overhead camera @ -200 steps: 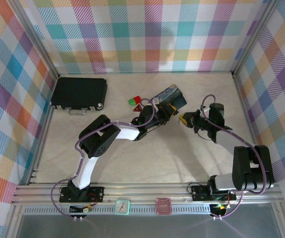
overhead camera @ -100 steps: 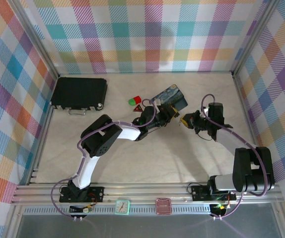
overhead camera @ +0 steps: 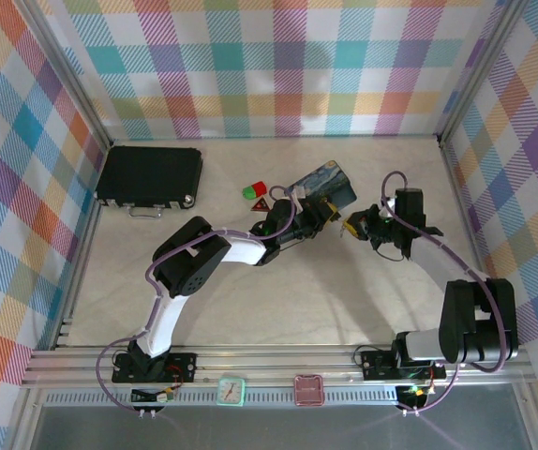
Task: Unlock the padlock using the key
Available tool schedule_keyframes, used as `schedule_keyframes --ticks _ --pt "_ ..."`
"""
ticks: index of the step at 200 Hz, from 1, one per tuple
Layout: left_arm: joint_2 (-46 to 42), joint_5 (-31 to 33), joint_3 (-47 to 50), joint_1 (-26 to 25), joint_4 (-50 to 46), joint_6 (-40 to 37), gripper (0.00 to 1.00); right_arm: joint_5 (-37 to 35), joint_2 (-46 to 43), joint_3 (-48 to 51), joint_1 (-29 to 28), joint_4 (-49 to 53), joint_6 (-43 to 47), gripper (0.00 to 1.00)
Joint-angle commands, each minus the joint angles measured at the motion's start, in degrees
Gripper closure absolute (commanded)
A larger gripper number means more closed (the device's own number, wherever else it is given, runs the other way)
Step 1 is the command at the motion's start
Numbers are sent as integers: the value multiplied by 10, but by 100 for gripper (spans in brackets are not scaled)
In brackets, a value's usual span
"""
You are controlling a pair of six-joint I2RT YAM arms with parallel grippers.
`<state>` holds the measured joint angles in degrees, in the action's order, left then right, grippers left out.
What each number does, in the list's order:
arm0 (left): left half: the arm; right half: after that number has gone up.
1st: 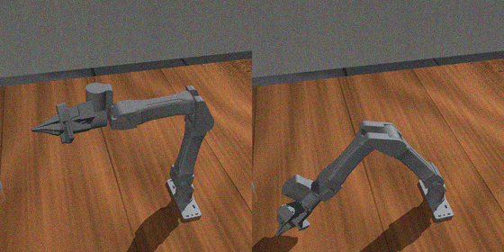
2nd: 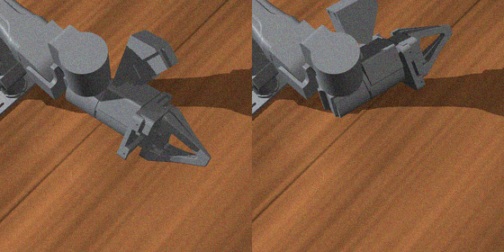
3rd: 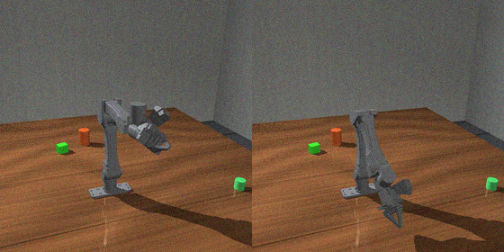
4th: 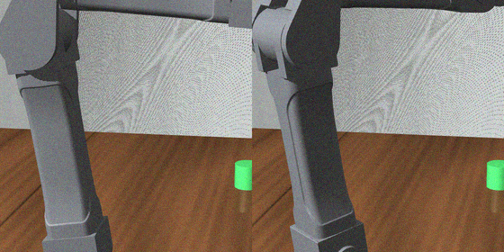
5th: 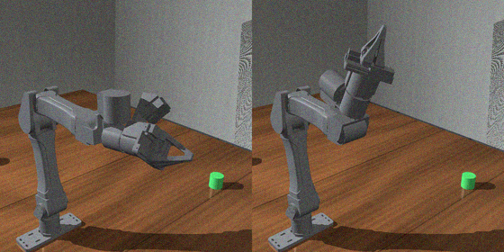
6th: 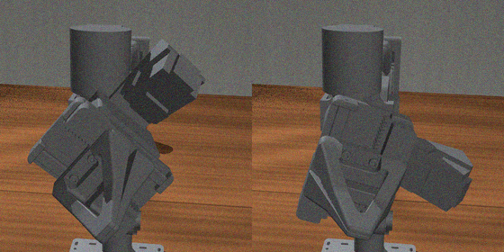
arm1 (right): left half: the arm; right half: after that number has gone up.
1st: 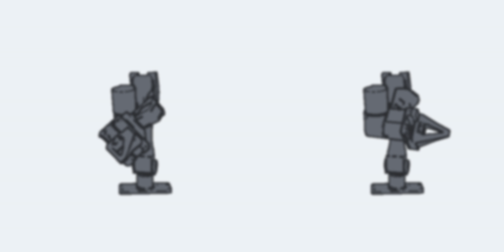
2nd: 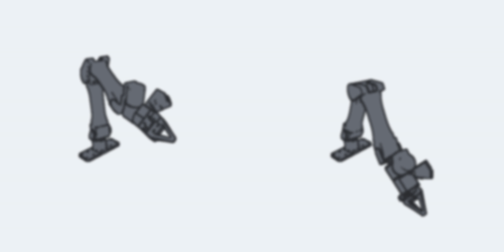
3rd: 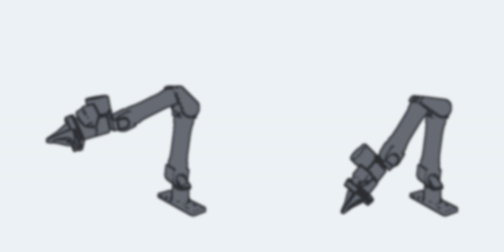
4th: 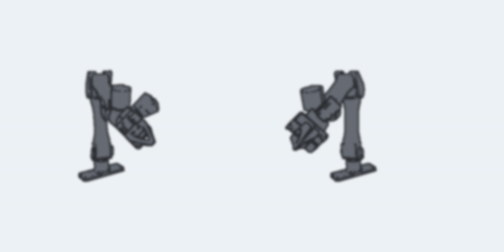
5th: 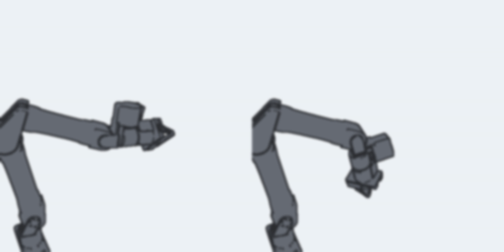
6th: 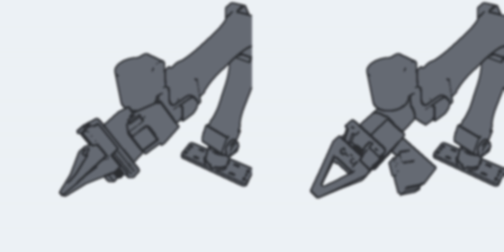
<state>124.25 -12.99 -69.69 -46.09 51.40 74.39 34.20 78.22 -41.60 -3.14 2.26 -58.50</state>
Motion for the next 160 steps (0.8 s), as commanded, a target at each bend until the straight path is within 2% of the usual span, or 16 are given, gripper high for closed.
schedule_keyframes --ticks 1,15,26,56,73,104,125,141,160 --pt "0 -70 -3 -38 15 -12 100 62 25 11 1 -165 -136 100" --pt "-4 -67 1 -37 9 -15 100 82 39 12 2 -205 -169 100" --pt "-4 -65 3 -37 12 -12 100 80 39 7 4 -202 -160 100" --pt "-1 -69 -2 -38 18 -2 100 20 2 -10 3 -111 -45 100" --pt "-4 -67 0 -38 20 -2 100 -5 -20 -9 4 -93 19 100" --pt "-5 -71 2 -37 21 -6 100 -9 -35 -15 3 -72 151 100" --pt "-4 -73 4 -37 26 -5 100 -2 -34 -27 0 -42 208 100" --pt "-5 -70 6 -37 27 -6 100 -16 -35 -28 -3 -29 196 100" --pt "-6 -65 7 -38 29 -8 100 -20 -35 -23 -4 -29 134 100"
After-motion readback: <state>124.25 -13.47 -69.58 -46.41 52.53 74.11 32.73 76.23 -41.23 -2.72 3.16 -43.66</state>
